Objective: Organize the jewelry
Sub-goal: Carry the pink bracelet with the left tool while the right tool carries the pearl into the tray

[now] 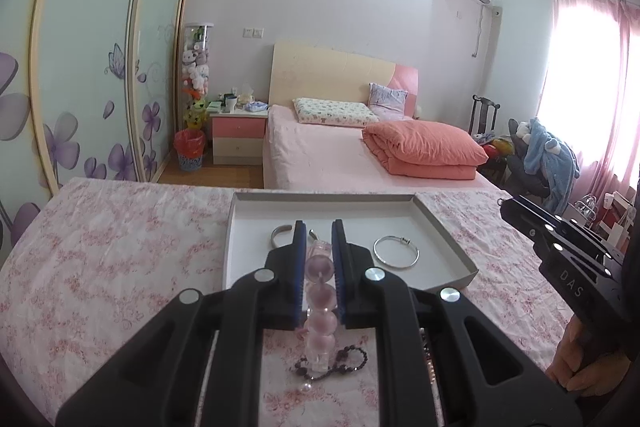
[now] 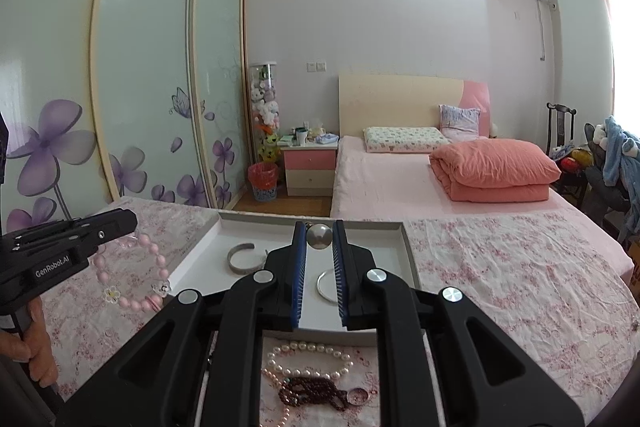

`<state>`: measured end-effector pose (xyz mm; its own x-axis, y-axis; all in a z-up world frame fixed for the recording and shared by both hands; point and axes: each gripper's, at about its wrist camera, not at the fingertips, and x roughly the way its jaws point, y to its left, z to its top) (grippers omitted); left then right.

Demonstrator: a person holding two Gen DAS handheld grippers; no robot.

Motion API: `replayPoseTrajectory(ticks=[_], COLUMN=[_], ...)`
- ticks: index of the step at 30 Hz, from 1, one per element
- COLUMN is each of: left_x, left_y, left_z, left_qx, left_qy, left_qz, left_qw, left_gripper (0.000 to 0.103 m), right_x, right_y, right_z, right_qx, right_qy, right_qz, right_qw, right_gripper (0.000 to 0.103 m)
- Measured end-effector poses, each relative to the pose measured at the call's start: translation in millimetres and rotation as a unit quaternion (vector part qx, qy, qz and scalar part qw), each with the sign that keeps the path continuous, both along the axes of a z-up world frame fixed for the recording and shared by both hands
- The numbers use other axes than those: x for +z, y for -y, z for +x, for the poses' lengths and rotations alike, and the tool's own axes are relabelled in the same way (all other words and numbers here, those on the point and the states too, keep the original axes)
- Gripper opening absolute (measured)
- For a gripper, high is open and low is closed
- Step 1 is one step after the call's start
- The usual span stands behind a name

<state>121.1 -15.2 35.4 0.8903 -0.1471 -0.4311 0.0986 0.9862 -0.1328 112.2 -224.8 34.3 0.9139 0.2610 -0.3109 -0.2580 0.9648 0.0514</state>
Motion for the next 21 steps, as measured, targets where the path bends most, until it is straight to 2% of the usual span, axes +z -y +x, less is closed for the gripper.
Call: replayPoseTrajectory(ticks=[8, 21], left_x=[7.8, 8.6], left_y=[9.5, 12.1], left_z=[1.7, 21.8], left_qx=[-0.003, 0.001], left_qy=[0.014, 0.012], left_qz=[0.011, 0.021], left_qw=[0.9998, 0.9997], left_gripper=[0.013, 0.013], right_x=[6.2, 8.1], right_y=[-1.3, 0.3], right_z=[-0.1, 17.9], right_qx=[0.003, -0.001], right_qy=[0.021, 0.025], right_qz=[0.002, 0.011], right_qw=[1.000, 1.000], right_gripper=[0.014, 0.014])
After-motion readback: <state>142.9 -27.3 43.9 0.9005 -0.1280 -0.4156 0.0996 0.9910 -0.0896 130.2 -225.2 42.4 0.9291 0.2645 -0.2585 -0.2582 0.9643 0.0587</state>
